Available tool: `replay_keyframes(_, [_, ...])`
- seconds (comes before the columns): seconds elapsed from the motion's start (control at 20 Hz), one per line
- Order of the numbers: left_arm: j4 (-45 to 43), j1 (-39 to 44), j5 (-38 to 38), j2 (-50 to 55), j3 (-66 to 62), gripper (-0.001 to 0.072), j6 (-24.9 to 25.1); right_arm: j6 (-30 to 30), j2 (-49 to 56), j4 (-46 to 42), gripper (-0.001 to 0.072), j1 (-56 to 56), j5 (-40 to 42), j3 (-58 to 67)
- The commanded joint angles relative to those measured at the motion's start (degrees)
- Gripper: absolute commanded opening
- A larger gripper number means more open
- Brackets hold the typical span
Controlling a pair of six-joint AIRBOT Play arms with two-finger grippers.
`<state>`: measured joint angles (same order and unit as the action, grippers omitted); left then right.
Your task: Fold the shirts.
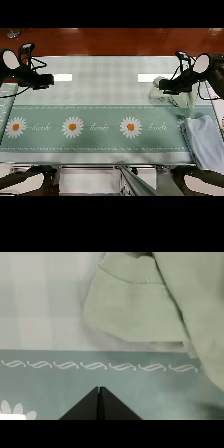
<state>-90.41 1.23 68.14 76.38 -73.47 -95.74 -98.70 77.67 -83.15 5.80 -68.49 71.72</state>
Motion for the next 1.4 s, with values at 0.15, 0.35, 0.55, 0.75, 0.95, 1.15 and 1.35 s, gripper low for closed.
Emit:
replay_keyframes(0.15, [0.0,-0.1,-11.8,1.7,0.0,0.0587,0.0,-0.1,0.0,-4.4,0.0044,0.0,12.9,0.0])
replay_keyframes(0.35, [-0.1,-0.2,-11.8,4.0,0.0,0.0703,0.1,-0.3,0.0,-8.8,0.0635,0.0,18.2,0.0])
replay_keyframes(0.55, [-3.1,-0.4,-9.5,3.2,0.0,0.0703,2.3,-10.4,0.0,-27.2,0.0635,-2.9,15.3,0.0])
replay_keyframes(0.75, [-2.6,-0.9,-7.7,-1.8,3.2,0.0703,3.1,-13.9,0.0,-25.4,0.0634,-14.4,9.1,-1.5])
replay_keyframes(0.95, [4.4,-0.7,-14.0,-11.0,16.0,0.0703,3.1,-11.7,2.2,-16.0,0.0634,-21.5,11.3,-7.4])
replay_keyframes(1.15, [9.9,-0.7,-17.3,-13.5,24.2,0.0703,3.1,-4.3,8.7,-4.2,0.0633,-21.7,15.1,-7.9])
replay_keyframes(1.35, [10.9,-0.7,-18.3,-13.4,25.2,0.0703,3.2,5.2,9.8,10.6,0.0115,-21.7,14.9,-6.1])
